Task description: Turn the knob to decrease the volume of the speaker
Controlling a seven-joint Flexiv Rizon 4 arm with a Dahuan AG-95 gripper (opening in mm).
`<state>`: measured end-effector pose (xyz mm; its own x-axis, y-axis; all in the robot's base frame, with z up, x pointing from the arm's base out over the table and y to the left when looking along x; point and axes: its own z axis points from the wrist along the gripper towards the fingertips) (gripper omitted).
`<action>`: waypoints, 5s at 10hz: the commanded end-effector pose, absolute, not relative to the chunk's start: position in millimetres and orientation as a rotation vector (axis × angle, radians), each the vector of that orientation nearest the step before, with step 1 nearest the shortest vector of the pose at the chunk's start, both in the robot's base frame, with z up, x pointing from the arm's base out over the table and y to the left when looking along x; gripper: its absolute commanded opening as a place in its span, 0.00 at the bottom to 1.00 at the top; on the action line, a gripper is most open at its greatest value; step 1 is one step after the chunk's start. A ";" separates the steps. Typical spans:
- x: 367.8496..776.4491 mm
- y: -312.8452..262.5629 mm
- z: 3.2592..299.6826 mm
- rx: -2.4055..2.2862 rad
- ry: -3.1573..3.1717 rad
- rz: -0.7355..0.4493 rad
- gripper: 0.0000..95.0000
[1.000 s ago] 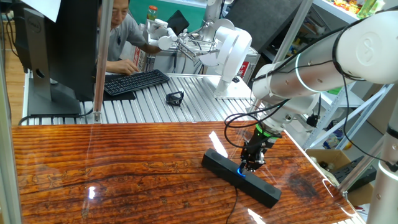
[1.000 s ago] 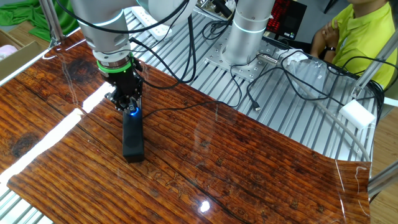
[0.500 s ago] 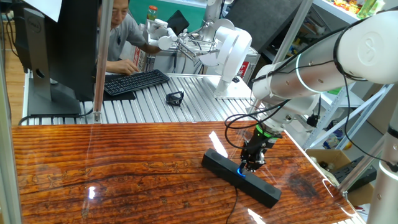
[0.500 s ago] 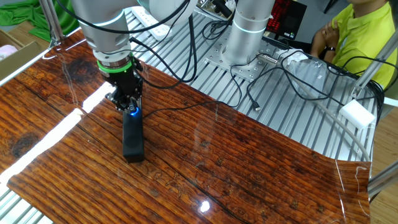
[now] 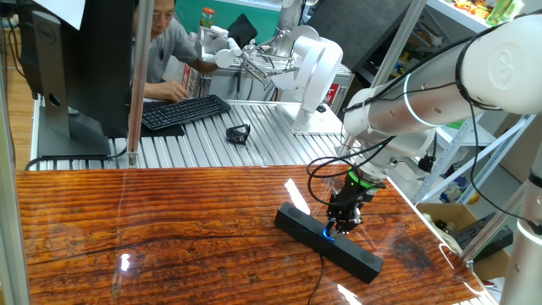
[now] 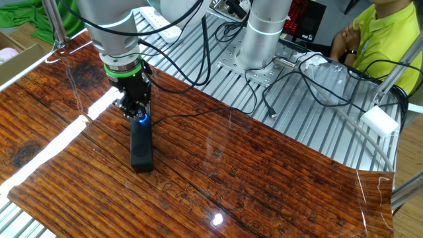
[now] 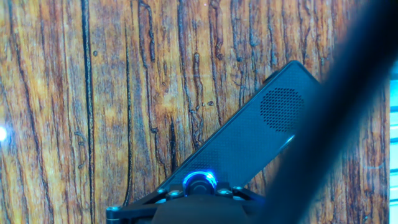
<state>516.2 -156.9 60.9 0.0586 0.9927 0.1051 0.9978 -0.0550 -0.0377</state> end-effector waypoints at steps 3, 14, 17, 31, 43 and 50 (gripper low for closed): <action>516.6 -157.1 60.4 -2.174 -2.128 -0.078 0.00; 516.5 -156.1 60.7 -2.006 -2.284 -0.071 0.00; 516.5 -156.1 60.5 -1.960 -2.330 -0.069 0.00; 516.4 -155.5 60.7 -1.702 -2.520 -0.084 0.00; 516.3 -154.3 61.3 -1.443 -2.678 -0.093 0.00; 516.3 -153.9 61.5 -1.221 -2.795 -0.099 0.00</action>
